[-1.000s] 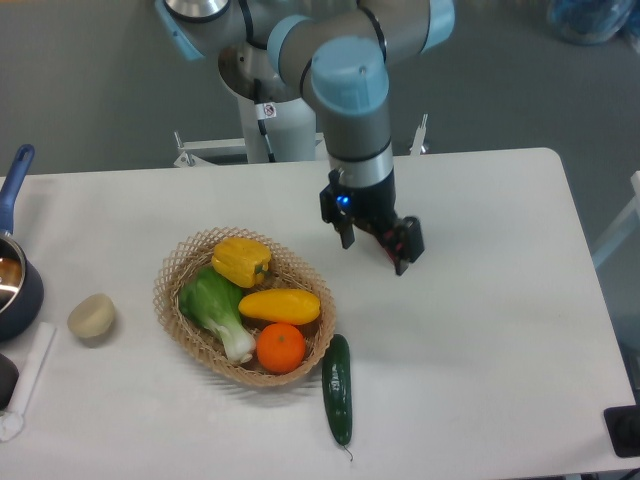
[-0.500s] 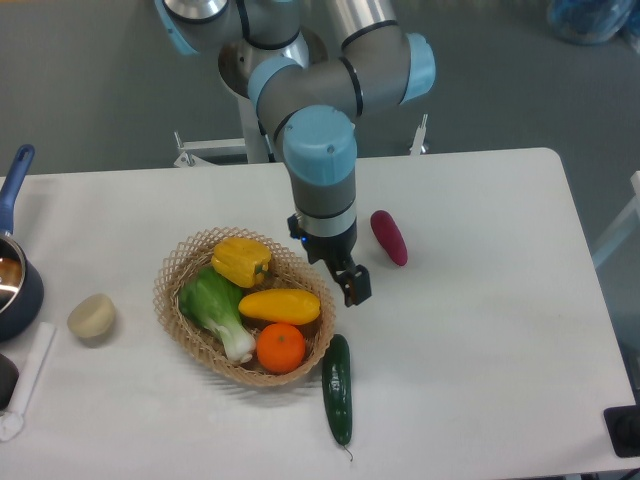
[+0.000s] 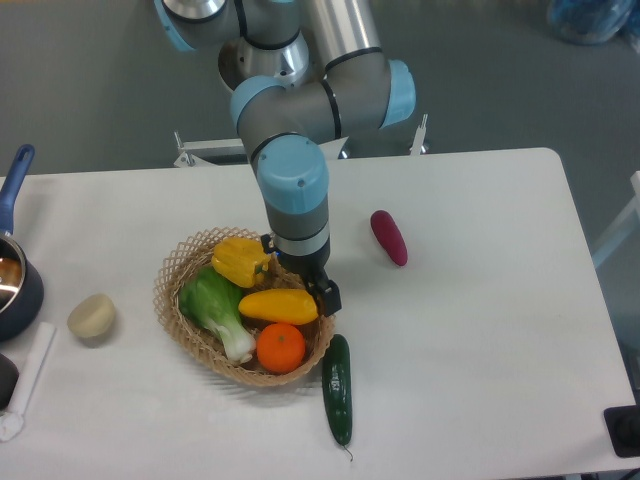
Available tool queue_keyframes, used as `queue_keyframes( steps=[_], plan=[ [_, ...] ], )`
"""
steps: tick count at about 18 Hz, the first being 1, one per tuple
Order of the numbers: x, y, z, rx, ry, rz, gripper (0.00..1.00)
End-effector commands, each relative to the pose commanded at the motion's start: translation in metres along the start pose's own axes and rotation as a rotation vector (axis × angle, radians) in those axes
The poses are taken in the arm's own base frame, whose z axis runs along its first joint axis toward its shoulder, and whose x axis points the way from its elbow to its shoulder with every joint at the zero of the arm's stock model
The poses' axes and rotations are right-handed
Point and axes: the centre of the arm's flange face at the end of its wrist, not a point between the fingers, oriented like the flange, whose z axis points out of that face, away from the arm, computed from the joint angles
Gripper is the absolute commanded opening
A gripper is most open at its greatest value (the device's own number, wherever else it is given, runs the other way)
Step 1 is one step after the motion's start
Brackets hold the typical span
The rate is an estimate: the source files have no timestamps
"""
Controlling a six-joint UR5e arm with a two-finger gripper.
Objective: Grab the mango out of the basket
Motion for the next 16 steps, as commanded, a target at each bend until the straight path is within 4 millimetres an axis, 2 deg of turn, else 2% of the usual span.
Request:
queue_keyframes(
  steps=[7,16],
  plan=[
    [-0.001,-0.009,0.023,-0.013,0.030,0.011,1.00],
    [-0.001,-0.010,0.032,-0.023,0.040,0.014,1.00]
  ],
)
